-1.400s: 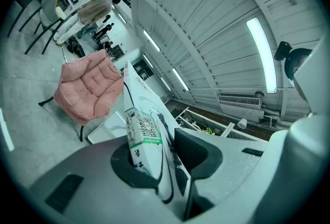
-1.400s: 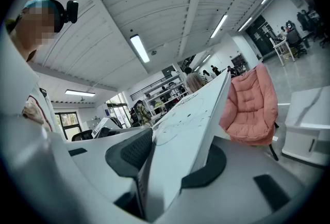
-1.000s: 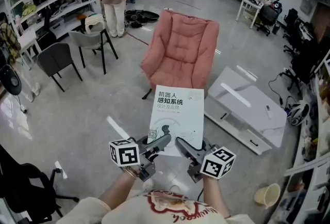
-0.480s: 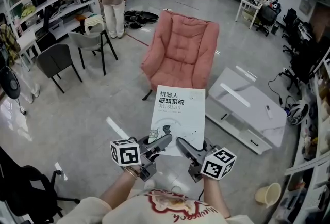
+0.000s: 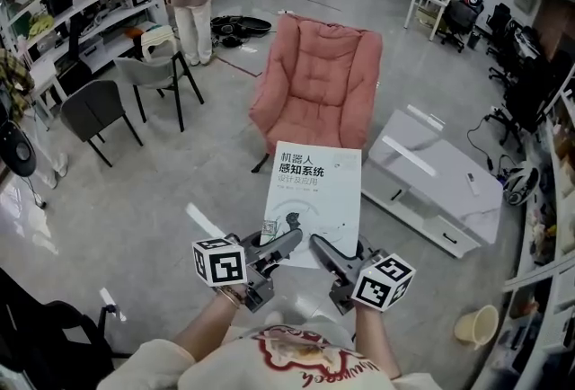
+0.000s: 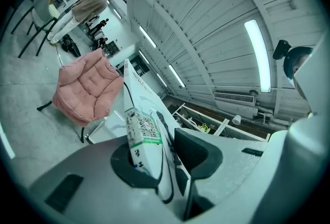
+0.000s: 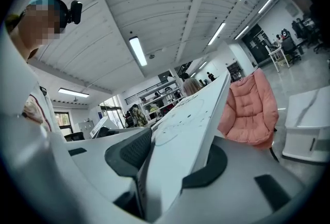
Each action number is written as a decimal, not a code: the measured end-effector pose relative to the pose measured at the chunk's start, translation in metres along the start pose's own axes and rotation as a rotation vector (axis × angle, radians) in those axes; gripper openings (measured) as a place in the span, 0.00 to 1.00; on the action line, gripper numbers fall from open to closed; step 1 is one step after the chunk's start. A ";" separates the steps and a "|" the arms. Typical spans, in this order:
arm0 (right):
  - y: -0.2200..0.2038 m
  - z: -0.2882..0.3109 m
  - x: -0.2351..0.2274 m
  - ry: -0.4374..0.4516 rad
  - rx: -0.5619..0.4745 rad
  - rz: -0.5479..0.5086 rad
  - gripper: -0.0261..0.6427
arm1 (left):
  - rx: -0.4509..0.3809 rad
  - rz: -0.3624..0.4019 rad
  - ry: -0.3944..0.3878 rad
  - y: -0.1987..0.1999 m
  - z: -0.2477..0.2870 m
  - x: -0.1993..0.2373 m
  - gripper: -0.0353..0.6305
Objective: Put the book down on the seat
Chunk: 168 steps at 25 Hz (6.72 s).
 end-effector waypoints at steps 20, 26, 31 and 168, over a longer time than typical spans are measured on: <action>0.024 0.049 -0.067 -0.011 0.000 -0.004 0.31 | 0.002 -0.008 -0.006 0.045 0.044 0.060 0.19; 0.071 0.082 -0.140 -0.007 0.009 -0.008 0.31 | -0.011 -0.010 0.001 0.098 0.107 0.100 0.19; 0.117 0.099 -0.204 -0.008 0.018 -0.013 0.31 | -0.019 -0.015 -0.006 0.142 0.169 0.126 0.19; 0.315 0.422 -0.595 -0.110 0.244 0.303 0.31 | 0.114 -0.340 0.122 0.472 0.424 0.470 0.19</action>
Point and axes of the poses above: the fingertips, and each gripper's own axes: z forward along the fingers, x to its left, y out of its top, the point moved 2 cm from there along -z, backward along the fingers, and after that the axes turned 2 degrees about x, right-handed, at the moved point
